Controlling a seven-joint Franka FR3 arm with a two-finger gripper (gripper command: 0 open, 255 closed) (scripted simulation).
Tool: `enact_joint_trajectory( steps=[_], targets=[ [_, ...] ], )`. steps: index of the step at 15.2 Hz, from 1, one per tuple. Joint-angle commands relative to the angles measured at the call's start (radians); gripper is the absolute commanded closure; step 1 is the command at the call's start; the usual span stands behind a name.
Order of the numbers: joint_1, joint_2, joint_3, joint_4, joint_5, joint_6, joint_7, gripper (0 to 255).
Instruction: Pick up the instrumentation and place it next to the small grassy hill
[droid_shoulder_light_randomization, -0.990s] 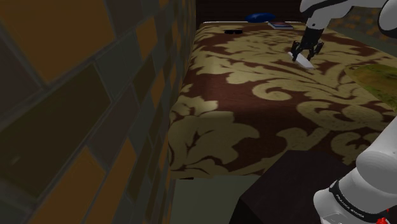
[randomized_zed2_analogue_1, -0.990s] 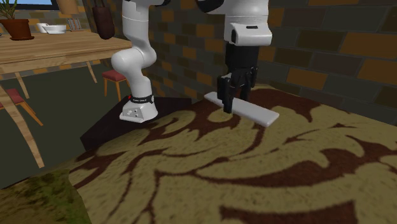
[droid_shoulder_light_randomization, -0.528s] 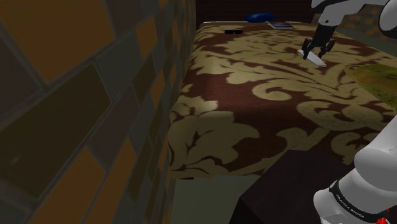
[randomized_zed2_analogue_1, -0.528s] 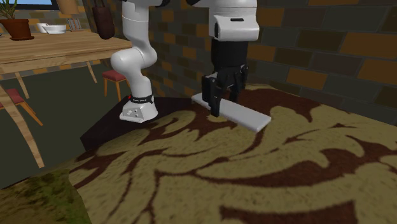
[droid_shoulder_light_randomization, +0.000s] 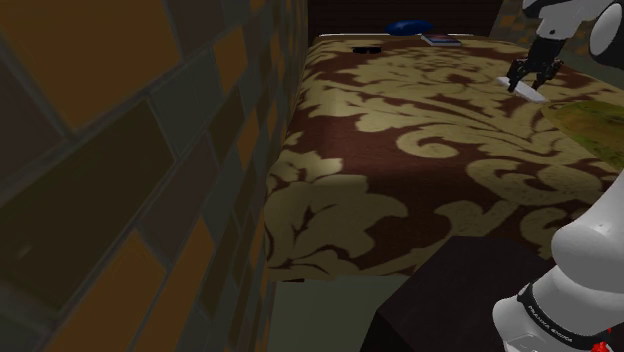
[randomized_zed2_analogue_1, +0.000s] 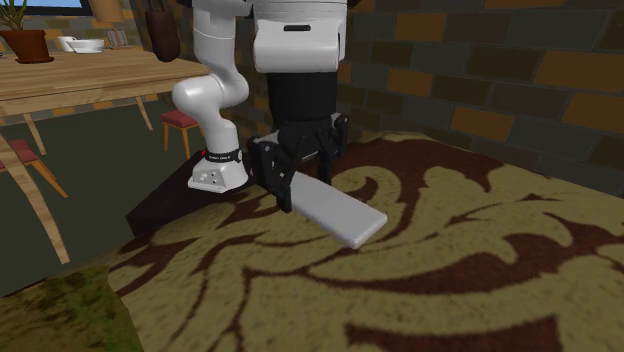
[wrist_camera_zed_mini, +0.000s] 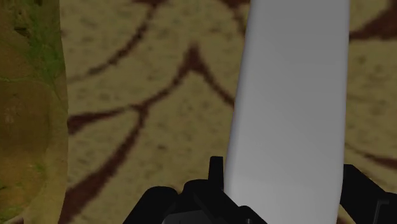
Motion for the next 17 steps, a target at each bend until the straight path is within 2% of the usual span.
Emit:
enact_joint_trajectory(
  steps=[1,9,17],
  targets=[
    [-0.039,0.030,-0.008,0.032,0.017,-0.007,-0.047,255],
    [-0.229,0.205,-0.021,0.289,0.095,-0.107,-0.203,255],
    [-0.211,0.202,-0.018,0.175,0.098,0.002,-0.213,255]
  ],
)
